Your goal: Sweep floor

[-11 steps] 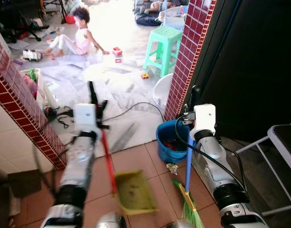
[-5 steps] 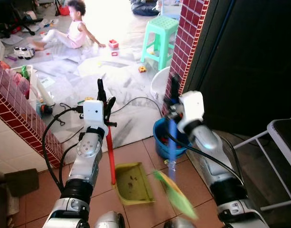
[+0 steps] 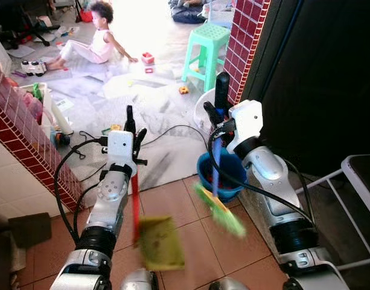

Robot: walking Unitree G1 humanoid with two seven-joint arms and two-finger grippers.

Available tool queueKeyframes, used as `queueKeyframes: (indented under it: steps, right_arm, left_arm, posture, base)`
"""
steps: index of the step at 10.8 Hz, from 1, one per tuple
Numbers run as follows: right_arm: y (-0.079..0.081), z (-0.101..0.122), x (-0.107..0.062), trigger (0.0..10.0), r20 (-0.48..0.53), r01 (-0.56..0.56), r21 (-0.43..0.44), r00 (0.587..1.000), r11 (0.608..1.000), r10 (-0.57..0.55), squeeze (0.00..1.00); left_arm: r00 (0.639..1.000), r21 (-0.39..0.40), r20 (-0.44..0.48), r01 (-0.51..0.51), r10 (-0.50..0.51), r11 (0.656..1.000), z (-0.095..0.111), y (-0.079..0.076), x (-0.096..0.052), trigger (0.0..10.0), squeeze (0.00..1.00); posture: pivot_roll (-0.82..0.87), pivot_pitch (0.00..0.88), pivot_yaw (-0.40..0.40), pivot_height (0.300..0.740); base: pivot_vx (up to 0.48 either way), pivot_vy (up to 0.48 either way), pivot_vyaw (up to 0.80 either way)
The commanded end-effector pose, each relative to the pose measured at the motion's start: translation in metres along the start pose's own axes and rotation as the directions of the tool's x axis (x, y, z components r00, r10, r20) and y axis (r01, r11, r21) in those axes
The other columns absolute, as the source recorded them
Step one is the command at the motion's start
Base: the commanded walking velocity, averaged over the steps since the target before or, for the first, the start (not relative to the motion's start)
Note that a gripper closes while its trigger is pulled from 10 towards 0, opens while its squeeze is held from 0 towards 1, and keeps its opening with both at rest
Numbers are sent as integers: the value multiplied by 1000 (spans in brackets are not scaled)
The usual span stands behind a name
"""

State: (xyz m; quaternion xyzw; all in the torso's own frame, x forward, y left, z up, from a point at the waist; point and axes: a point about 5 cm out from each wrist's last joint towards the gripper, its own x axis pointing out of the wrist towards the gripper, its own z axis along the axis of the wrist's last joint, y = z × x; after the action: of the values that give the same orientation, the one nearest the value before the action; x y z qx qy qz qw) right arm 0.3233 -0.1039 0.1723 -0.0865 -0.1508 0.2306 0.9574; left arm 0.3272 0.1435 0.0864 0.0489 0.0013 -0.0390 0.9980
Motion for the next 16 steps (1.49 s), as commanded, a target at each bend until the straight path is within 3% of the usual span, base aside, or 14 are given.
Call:
queueKeyframes:
  steps: [1, 4, 7, 10, 13, 14, 15, 16]
  right_arm:
    - [2, 8, -1, 10000, 47, -10, -58, 999, 998, 13, 0]
    - [16, 5, -10, 10000, 49, -68, -102, 996, 992, 73, 0]
    - [43, 3, -19, 10000, 67, -193, -170, 976, 966, 207, 0]
    - [53, -3, -17, 10000, 43, -175, -63, 983, 983, 178, 0]
    - [59, 2, 0, 10000, 60, -126, 59, 991, 990, 123, 0]
    - [59, 4, 4, 10000, 66, -115, 84, 992, 990, 110, 0]
    - [51, 10, 15, 10000, 70, -54, 169, 997, 984, 43, 0]
    - [44, 16, 19, 10000, 85, -36, 164, 996, 986, 22, 0]
  left_arm:
    - [998, 9, 61, -1, 0, 1000, 16, -3, 9, 10000, 0]
    - [998, 1, 62, 7, -7, 1000, 16, -7, 10, 10000, 0]
    - [998, -16, 66, 17, -15, 1000, 16, -10, 10, 10000, 0]
    - [999, -18, 50, 10, -9, 1000, 14, -9, 10, 10000, 0]
    - [997, -28, 64, 36, -34, 999, 15, -16, 13, 10000, 0]
    - [997, -38, 67, 50, -48, 998, 16, -20, 15, 10000, 0]
    - [992, -3, 64, 106, -105, 994, 15, -30, 16, 10000, 0]
    - [991, 32, 54, 121, -122, 992, 13, -33, 16, 10000, 0]
  posture:
    - [-60, 0, 11, 740]
    - [-60, 0, 14, 740]
    - [-58, 0, 13, 740]
    - [-57, 0, 11, 740]
    - [-59, 0, 13, 740]
    - [-59, 0, 12, 740]
    - [-61, 0, 15, 740]
    - [-59, 0, 17, 740]
  base:
    - [0, 0, 0]
    - [0, 0, 0]
    - [0, 0, 0]
    - [0, 0, 0]
    - [0, 0, 0]
    - [0, 0, 0]
    - [0, 0, 0]
    - [0, 0, 0]
